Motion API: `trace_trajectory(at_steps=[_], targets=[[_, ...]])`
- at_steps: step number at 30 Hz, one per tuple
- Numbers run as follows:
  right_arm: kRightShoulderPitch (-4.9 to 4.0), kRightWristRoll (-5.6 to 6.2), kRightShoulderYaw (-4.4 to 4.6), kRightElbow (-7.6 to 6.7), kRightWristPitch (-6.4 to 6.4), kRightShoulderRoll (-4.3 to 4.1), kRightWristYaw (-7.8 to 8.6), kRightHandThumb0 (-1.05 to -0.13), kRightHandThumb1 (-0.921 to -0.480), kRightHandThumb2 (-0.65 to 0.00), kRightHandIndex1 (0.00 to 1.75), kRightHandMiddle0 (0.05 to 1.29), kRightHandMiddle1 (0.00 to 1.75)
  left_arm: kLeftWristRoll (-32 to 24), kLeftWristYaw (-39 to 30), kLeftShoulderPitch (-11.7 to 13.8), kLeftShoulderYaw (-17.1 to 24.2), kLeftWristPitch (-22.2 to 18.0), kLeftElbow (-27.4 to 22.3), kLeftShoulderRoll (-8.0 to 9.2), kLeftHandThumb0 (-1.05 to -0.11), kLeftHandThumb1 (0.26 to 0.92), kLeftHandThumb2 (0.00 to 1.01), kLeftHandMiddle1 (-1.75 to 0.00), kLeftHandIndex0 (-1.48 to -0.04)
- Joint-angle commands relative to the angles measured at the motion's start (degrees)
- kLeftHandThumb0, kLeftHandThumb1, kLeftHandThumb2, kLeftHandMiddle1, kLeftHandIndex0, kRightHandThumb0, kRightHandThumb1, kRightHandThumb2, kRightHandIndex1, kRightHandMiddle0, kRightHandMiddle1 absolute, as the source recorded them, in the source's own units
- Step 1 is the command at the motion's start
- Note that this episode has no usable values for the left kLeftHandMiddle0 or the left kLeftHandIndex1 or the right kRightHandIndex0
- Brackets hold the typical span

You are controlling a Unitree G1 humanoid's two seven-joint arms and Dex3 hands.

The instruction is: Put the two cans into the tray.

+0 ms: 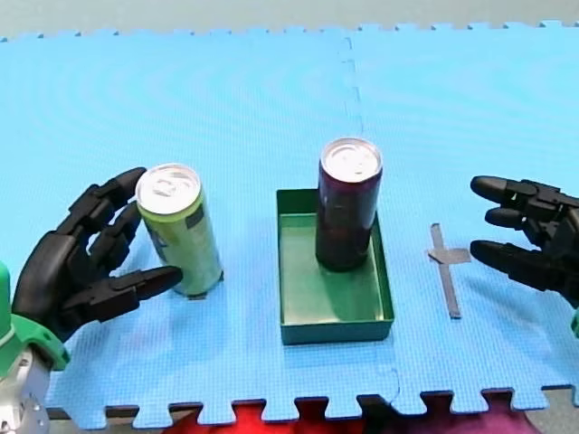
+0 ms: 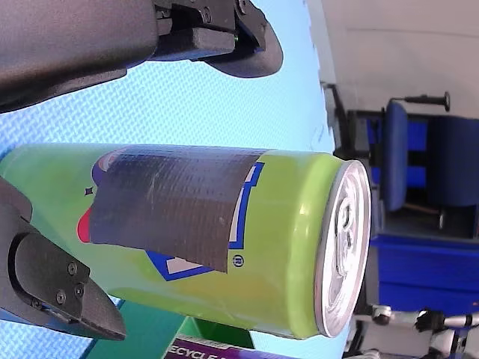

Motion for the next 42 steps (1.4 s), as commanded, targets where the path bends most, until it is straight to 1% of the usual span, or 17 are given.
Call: trace_trajectory(at_steps=[1, 5, 12, 23, 30, 36, 42], targets=[[-0.17, 0.24, -0.18, -0.08, -0.34, -0.32, 0.03, -0.51, -0.741, 0.0, 1.37, 1.03, 0.01, -0.13, -0.4, -0.61, 0.37, -0.51, 0.92, 0.58, -0.888, 0.655, 0.0, 0.0, -0.1], [-0.09, 0.34, -0.23, -0.18, -0.4, -0.28, 0.21, -0.51, -0.74, 0.0, 1.38, 1.04, 0.0, -0.24, -1.22, -1.18, 0.69, -0.97, 2.07, 0.79, -0.87, 0.652, 0.0, 0.0, -0.1], [0.0, 0.43, -0.32, -0.23, -0.42, -0.41, 0.35, -0.511, -0.74, 0.0, 1.38, 1.04, 0.0, -0.36, -2.09, -1.67, 1.09, -2.02, 3.17, 0.63, -0.847, 0.652, 0.0, 0.0, -0.1], [0.03, 0.81, -0.59, -0.23, -0.41, -0.52, 0.86, -0.502, -0.74, 0.0, 1.38, 1.04, 0.0, -0.56, -3.01, -2.67, 1.37, -1.54, 4.03, 0.56, -0.792, 0.642, 0.0, 0.0, -0.11], [0.04, 0.75, -0.6, -0.21, -0.45, -0.57, 0.91, -0.503, -0.742, -0.001, 1.39, 1.04, 0.0, -0.12, -2.82, -3.77, 1.15, -1.66, 4.5, 0.46, -0.754, 0.638, 0.0, 0.0, -0.11], [0.12, 0.62, -0.52, -0.3, -0.6, -0.54, 0.63, -0.502, -0.742, 0.0, 1.39, 1.04, 0.0, 0.5, -2.62, -4.3, 0.63, -2.52, 4.07, 0.43, -0.753, 0.649, 0.0, 0.0, -0.11], [0.16, 0.56, -0.45, -0.45, -0.63, -0.55, 0.42, -0.502, -0.742, 0.0, 1.39, 1.04, 0.0, 0.59, -2.41, -4.6, 0.44, -2.35, 3.92, 0.4, -0.772, 0.662, 0.01, 0.0, -0.11]])
